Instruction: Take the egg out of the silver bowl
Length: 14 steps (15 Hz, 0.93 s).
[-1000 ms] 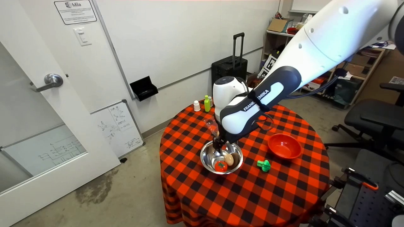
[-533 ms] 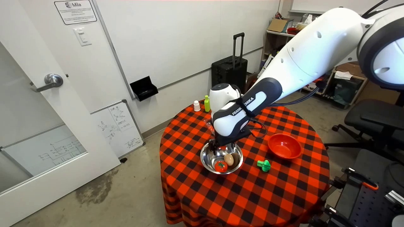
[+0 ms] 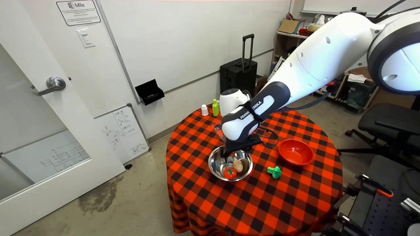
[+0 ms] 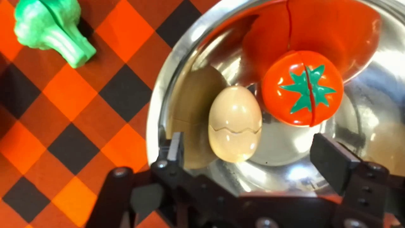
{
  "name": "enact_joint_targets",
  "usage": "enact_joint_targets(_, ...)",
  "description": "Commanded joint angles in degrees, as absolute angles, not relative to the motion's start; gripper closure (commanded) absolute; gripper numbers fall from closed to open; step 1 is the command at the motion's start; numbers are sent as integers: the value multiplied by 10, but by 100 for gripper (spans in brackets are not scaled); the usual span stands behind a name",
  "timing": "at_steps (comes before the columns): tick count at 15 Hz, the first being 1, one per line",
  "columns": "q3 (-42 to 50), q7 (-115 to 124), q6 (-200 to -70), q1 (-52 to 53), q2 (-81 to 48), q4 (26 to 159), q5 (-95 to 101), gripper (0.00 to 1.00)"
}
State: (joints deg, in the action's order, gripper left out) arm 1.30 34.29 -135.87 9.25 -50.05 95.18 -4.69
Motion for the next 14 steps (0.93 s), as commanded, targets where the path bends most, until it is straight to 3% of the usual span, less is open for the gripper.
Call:
enact_joint_targets(1, 24, 371, -1338, 104, -516, 932, -63, 0)
enact_joint_targets(14, 20, 381, -1335, 110, -537, 913, -60, 4)
